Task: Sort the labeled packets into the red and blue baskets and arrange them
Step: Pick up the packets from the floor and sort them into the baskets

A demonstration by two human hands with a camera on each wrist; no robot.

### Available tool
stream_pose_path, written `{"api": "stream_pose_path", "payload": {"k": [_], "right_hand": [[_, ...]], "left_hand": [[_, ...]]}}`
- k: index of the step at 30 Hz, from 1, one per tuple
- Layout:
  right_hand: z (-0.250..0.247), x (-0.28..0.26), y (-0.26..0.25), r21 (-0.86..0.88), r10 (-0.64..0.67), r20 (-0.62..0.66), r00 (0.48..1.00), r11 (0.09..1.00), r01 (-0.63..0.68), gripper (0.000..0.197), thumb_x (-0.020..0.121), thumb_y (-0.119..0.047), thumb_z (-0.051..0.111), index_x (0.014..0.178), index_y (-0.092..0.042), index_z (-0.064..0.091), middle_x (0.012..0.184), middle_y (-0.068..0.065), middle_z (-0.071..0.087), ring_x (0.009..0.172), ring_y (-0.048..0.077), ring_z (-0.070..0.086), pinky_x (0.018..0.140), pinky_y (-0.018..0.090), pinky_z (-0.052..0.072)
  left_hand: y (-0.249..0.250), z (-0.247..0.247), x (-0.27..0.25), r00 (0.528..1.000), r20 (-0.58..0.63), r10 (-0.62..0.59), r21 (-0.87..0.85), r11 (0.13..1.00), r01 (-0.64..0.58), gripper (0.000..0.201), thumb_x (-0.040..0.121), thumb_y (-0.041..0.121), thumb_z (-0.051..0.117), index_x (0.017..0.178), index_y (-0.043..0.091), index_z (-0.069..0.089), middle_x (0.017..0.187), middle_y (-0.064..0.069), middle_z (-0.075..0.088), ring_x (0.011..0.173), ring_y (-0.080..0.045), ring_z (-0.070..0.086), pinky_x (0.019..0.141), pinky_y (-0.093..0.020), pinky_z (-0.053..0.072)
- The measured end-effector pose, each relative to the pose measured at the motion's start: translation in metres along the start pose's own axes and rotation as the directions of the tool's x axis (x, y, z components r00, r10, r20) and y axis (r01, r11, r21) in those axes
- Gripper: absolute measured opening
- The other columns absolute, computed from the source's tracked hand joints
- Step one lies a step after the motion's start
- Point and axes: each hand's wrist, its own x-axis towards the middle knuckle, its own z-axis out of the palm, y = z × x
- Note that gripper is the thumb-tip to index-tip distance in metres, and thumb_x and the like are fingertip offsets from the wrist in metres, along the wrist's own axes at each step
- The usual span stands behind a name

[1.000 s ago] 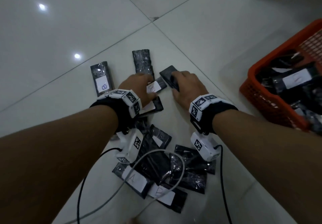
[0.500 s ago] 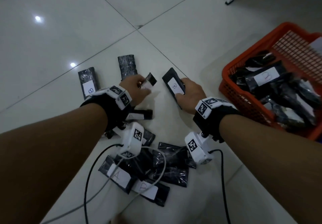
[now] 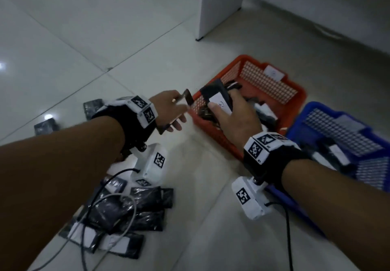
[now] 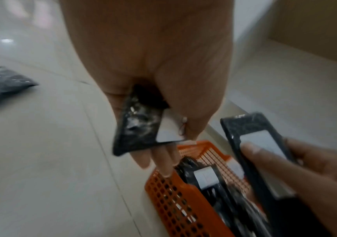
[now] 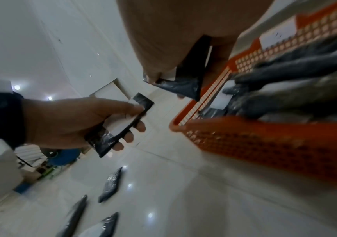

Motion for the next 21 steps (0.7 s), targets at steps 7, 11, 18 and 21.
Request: {"api": "stream_pose_path", "payload": {"k": [7,11,18,21], "right_hand": [[-0.097,0.011,0.072,-0.380,-0.017,-0.113,0.993,0.924,-0.027,0.030,0.095,-0.043,0.053,0.119,-0.026,0.053,0.112,0.000,0.064,0.101,0.025,0.061,0.081,0.039,0.051],[-0.102,0.011,0.092,-0.381,0.036,-0.143,0.989,0.920,-0.088,0.025,0.093,-0.038,0.055,0.116,-0.027,0.057,0.108,0.001,0.065,0.098,0.027,0.062,0.078,0.034,0.049],[-0.086,0.016,0.105,-0.265,0.003,-0.023,1.000,0.964,-0.009,0.032,0.092,-0.034,0.058,0.123,-0.023,0.056,0.112,0.000,0.064,0.103,0.022,0.060,0.085,0.038,0.052],[-0.080,0.025,0.103,-0.263,-0.010,0.063,0.998,0.964,0.026,0.033,0.090,-0.036,0.062,0.120,-0.024,0.058,0.110,0.000,0.064,0.100,0.021,0.061,0.084,0.037,0.053]], "left_hand": [[0.066,0.050,0.041,0.912,0.129,0.391,0.693,0.622,-0.364,0.022,0.085,0.037,0.067,0.105,0.028,0.066,0.094,-0.002,0.064,0.082,-0.024,0.059,0.069,-0.028,0.045],[0.085,0.072,0.066,0.894,0.177,0.412,0.822,0.438,-0.365,0.023,0.087,0.035,0.062,0.109,0.033,0.067,0.107,-0.002,0.068,0.097,-0.028,0.063,0.079,-0.032,0.049],[0.076,0.096,0.099,0.908,0.179,0.378,0.834,0.432,-0.344,0.047,0.094,0.037,0.050,0.140,0.026,0.043,0.121,-0.015,0.061,0.106,-0.034,0.059,0.080,-0.033,0.046],[0.070,0.096,0.097,0.865,0.096,0.492,0.833,0.437,-0.341,0.058,0.088,0.029,0.060,0.142,0.024,0.039,0.132,-0.014,0.052,0.118,-0.035,0.049,0.093,-0.046,0.044]]}}
